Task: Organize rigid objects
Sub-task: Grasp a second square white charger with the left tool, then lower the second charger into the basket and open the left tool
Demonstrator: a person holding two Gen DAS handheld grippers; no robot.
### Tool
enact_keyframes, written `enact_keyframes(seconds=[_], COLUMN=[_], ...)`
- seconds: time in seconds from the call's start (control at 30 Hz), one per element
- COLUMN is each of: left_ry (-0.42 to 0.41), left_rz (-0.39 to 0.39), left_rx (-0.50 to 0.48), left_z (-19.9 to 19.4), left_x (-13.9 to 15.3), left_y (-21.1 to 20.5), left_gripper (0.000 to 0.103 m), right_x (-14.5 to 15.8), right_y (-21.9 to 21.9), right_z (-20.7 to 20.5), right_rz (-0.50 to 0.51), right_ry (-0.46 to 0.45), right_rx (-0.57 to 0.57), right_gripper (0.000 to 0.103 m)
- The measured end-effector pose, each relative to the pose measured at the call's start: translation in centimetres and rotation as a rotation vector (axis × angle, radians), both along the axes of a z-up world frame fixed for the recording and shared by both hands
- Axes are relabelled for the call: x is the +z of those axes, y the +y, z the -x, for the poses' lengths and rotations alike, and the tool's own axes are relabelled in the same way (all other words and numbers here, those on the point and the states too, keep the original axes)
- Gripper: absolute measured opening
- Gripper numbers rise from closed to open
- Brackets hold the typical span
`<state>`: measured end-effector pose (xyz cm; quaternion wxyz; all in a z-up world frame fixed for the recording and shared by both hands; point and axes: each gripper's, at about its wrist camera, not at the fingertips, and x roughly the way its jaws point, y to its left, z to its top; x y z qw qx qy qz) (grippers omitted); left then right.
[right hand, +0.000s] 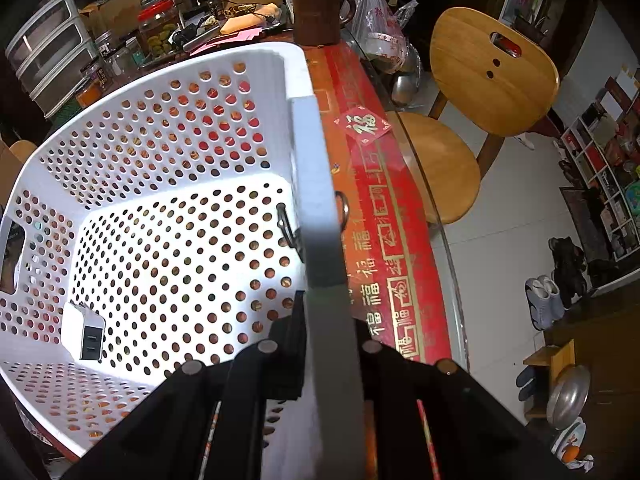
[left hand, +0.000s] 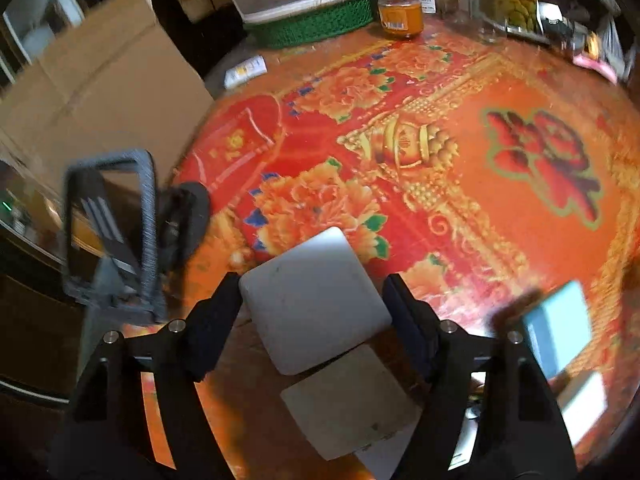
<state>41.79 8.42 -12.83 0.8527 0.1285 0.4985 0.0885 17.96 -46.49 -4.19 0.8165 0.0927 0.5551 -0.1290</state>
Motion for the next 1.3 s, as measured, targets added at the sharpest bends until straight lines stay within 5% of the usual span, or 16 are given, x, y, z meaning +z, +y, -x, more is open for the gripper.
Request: enact_keyframes(seconds=[0.43, 0.87, 1.3], left_ry=[-0.163, -0.275, -0.201], left_rz=[-0.051, 0.05, -0.066], left_rx=[-0.061, -0.374, -0.6], left_z=[5.1, 14.5, 18.4], left_x=[5.4, 16.6, 14.7], left_y=[-1.4, -14.0, -29.8], left_gripper=[0.07, 0.07, 0.07], right_x=[-0.1, -0.1, -0.2], right_y=[0.1, 0.2, 0.2], right_z=[-0.1, -0.1, -0.2], right_rz=[0.008, 0.007, -0.003], right_ry=[0.005, 0.005, 0.004], right_rx=[0.001, -0.002, 0.002], right_gripper=[0.009, 0.009, 0.009])
